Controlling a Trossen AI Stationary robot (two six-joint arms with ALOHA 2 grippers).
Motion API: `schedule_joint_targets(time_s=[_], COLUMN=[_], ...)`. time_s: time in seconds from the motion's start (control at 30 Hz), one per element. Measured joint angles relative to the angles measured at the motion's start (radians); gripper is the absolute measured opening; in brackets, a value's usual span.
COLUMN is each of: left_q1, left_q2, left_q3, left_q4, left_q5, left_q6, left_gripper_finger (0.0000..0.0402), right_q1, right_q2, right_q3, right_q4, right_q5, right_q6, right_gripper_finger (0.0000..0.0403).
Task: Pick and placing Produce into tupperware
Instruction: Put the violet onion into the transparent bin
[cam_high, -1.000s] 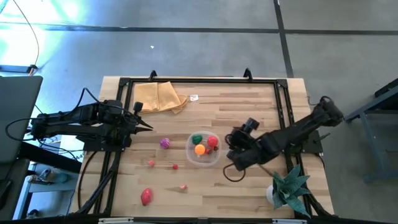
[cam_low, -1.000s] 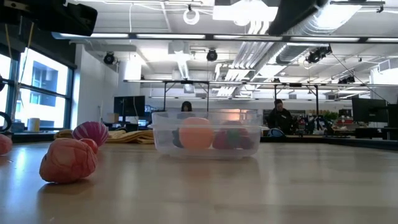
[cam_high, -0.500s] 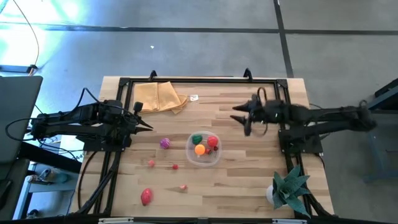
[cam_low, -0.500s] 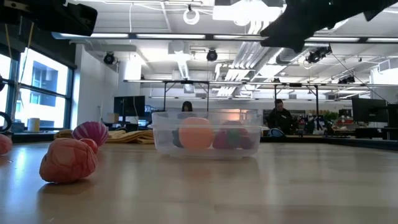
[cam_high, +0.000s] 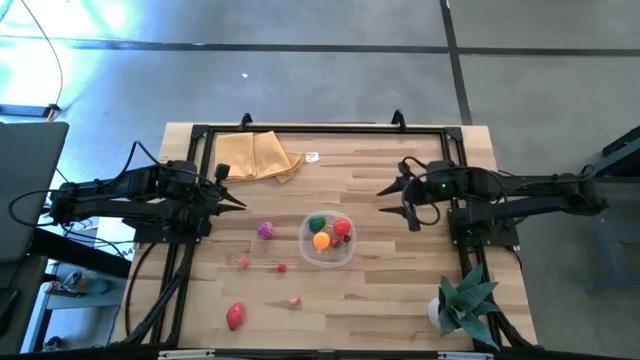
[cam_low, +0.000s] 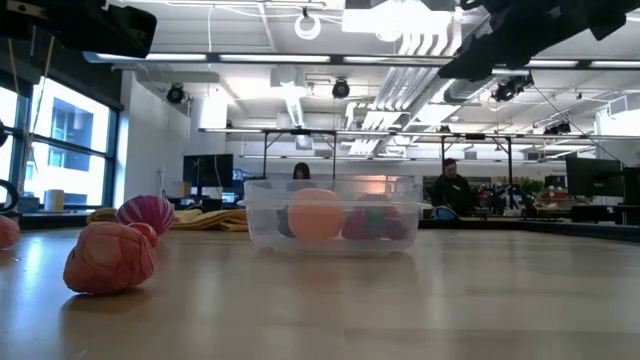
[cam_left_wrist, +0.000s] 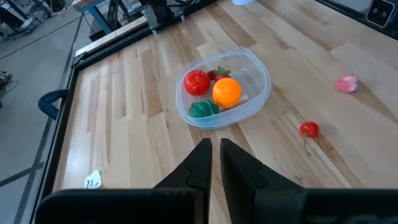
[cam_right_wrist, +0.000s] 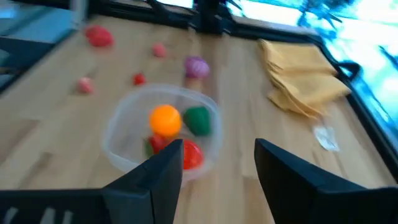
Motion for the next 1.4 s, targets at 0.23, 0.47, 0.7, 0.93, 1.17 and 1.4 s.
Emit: schedule_joint_targets(time_s=[0.23, 0.47, 0.7, 0.93, 1.17, 1.4], left_q1=[0.0, 0.0, 0.0, 0.0, 0.0, 0.0], left_q2=[0.0, 0.0, 0.0, 0.0, -0.003, -0.011], left_q3=[0.0, 0.0, 0.0, 0.0, 0.0, 0.0], left_q4=[0.0, 0.0, 0.0, 0.0, -0.021, -0.028], left_q5=[0.0, 0.0, 0.0, 0.0, 0.038, 0.038], left_q6=[0.0, 0.0, 0.0, 0.0, 0.0, 0.0], left_gripper_finger=[0.0024, 0.0024, 0.0024, 0.0024, 0.0024, 0.0024], right_q1=[-0.006, -0.005, -0.005, -0.005, -0.005, -0.005], right_q2=[-0.028, -0.037, -0.037, -0.037, -0.037, -0.037], right_q3=[0.0, 0.0, 0.0, 0.0, 0.0, 0.0], right_q4=[-0.065, -0.088, -0.113, -0.113, -0.113, -0.113], right_q5=[0.079, 0.075, 0.076, 0.076, 0.076, 0.076], right_q6=[0.021, 0.027, 0.029, 0.029, 0.029, 0.029], right_gripper_finger=[0.0149, 0.0102, 0.0084, 0.0083, 0.0083, 0.0083])
